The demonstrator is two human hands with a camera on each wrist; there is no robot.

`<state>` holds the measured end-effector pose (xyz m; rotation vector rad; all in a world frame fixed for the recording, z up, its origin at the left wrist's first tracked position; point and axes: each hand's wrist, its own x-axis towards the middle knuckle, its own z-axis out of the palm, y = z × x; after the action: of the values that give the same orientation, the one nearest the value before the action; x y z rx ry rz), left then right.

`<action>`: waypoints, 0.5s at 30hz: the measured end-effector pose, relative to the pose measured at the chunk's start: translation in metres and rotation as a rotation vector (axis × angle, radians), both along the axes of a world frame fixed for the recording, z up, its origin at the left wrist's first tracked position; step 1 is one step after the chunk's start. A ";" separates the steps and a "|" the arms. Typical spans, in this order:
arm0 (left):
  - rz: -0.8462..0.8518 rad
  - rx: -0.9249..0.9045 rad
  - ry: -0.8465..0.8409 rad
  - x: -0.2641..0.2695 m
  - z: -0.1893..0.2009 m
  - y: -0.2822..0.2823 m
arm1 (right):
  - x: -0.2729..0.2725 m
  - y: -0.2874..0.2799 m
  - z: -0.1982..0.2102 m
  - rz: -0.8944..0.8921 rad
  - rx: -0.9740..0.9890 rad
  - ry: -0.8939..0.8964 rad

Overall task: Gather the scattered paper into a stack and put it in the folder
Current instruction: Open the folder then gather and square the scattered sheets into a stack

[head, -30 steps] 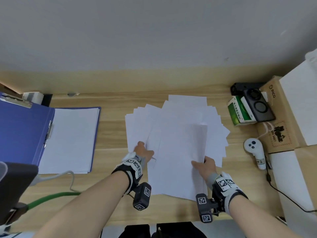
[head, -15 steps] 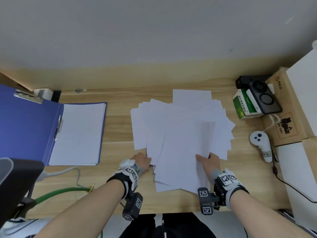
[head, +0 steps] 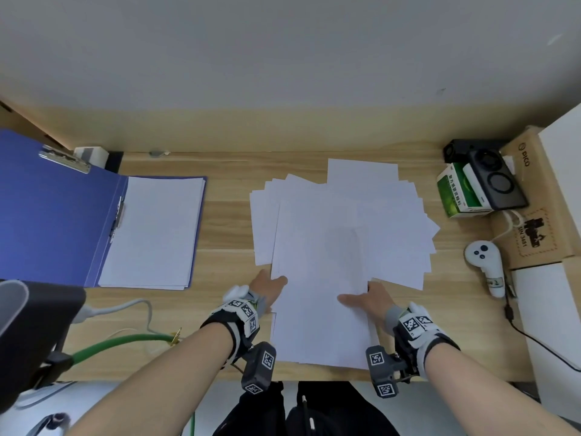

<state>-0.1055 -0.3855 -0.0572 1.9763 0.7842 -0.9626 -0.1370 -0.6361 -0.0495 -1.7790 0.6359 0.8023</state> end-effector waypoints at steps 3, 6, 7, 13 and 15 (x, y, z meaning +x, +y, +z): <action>-0.077 0.018 0.024 -0.002 0.000 -0.002 | -0.003 0.006 0.001 0.008 0.069 0.018; -0.103 -0.010 0.062 -0.007 -0.011 0.000 | -0.005 0.012 -0.006 -0.148 0.062 -0.019; -0.093 -0.027 0.070 -0.009 -0.018 0.002 | -0.004 0.014 -0.007 -0.193 0.062 -0.032; 0.043 -0.129 -0.016 -0.010 -0.018 0.013 | -0.006 0.019 -0.001 -0.285 -0.069 -0.225; 0.060 -0.183 -0.041 -0.003 -0.016 0.014 | -0.005 0.016 -0.004 -0.284 -0.119 -0.291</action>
<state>-0.1089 -0.3712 -0.0727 1.7993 0.7025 -0.9223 -0.1417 -0.6199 -0.0539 -1.8156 0.7303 0.3107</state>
